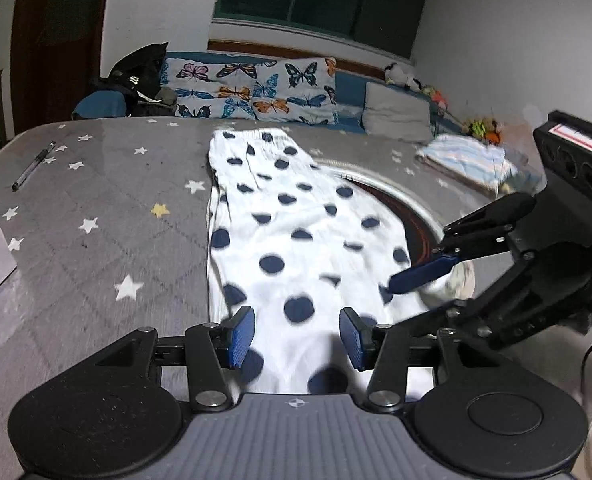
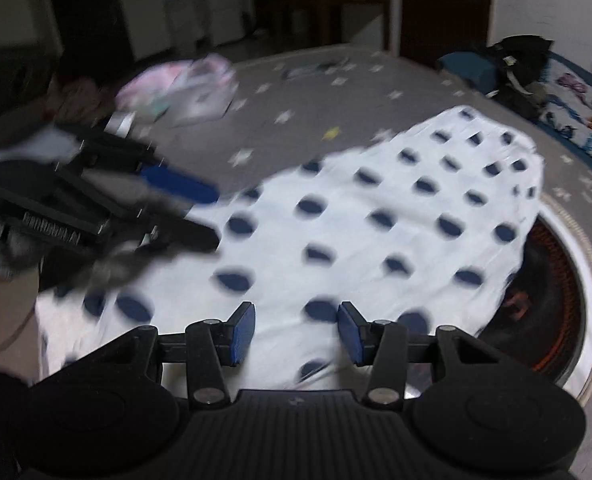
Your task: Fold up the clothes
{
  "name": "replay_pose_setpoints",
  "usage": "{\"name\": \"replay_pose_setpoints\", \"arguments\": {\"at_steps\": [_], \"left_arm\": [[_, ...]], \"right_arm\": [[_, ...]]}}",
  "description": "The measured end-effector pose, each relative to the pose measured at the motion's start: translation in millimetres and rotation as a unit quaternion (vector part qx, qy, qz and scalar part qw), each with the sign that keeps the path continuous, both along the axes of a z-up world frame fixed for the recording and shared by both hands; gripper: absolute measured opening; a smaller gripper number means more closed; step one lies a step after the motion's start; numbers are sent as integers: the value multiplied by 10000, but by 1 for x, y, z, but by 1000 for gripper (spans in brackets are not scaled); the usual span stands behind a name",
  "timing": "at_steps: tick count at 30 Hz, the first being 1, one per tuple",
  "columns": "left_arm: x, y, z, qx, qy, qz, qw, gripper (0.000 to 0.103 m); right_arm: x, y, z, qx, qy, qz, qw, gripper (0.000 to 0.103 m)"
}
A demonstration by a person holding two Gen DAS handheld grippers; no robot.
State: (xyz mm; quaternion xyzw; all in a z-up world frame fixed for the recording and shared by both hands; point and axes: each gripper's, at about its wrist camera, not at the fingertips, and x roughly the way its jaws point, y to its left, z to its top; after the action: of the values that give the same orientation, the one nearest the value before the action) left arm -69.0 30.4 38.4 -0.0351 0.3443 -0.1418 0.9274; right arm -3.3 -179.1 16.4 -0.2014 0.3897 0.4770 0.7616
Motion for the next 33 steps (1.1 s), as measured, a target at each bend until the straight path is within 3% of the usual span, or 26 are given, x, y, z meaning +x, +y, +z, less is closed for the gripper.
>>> {"name": "replay_pose_setpoints", "arguments": {"at_steps": [6,11,17,28,33], "left_arm": [[-12,8,-3,148,43,88,9998,49],[-19,10,4,79,-105,121,9998,49],[-21,11,-7,244,44,124,9996,47],[-22,9,15,22,-219,82,9997,48],[-21,-5,15,-191,-146,-179,9996,50]], "right_arm": [[-18,-7,8,-230,-209,109,9995,47],[-26,-3,20,100,-230,196,9995,47],[-35,3,3,-199,-69,417,9989,47],[1,-18,27,237,-77,-214,9995,48],[61,-19,28,443,-83,-841,9954,48]]}}
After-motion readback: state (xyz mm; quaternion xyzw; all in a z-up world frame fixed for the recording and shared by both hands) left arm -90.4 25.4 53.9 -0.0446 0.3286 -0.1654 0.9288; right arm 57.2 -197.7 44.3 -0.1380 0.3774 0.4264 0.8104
